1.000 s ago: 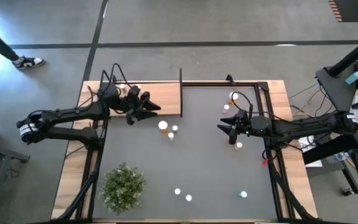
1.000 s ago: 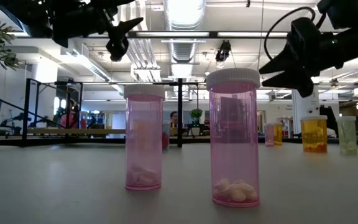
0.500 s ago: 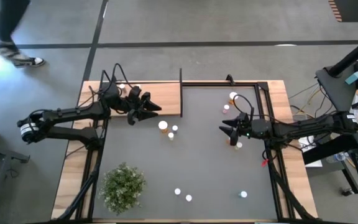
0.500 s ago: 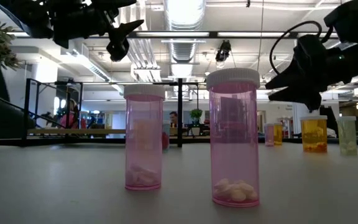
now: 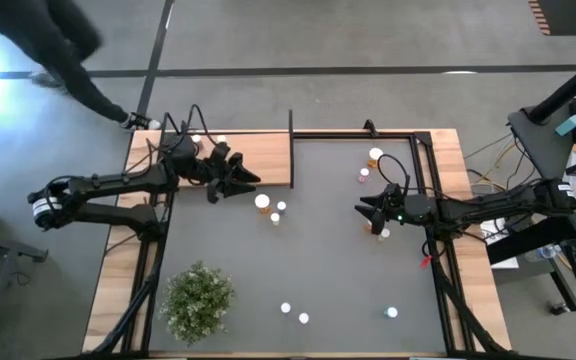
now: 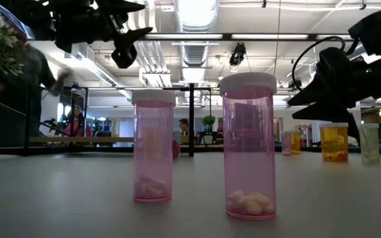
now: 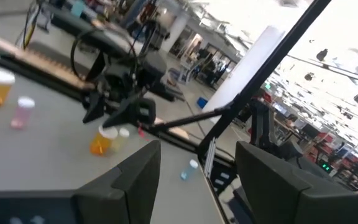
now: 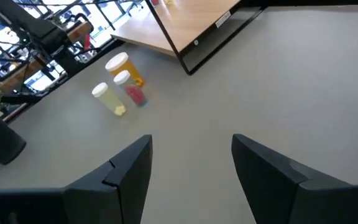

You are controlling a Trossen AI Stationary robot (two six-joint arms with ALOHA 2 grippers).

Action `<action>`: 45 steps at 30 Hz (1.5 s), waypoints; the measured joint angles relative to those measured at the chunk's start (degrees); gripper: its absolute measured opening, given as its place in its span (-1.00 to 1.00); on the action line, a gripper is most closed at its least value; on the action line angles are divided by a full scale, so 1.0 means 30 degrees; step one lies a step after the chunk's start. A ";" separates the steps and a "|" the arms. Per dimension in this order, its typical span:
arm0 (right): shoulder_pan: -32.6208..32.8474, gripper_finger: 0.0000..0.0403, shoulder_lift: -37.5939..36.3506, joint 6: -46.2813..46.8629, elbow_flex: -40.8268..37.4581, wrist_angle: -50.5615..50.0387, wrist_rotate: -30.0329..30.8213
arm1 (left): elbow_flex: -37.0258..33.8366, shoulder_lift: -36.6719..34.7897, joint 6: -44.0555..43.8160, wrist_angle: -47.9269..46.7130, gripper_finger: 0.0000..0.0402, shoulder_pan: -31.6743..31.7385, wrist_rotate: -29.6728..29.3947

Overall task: Pick and place medicine bottles onto shelf by color
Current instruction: Put the bottom left orange pill bottle on the shelf

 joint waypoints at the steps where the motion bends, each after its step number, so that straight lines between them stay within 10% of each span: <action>1: -0.0003 0.04 0.0000 0.0008 0.0000 0.0007 0.0000 | 0.0000 0.0000 0.0024 -0.0294 -0.04 -0.0046 0.0000; 27: -0.0001 0.04 0.0007 -0.0029 0.0000 0.0005 -0.0039 | -0.0029 -0.0013 0.0357 -0.6562 -0.05 -0.2384 -0.5633; 45: -0.0003 0.04 0.0007 -0.0036 0.0000 0.0007 -0.0044 | 0.3651 0.1975 0.8375 -1.1594 -0.05 -0.3304 -0.8469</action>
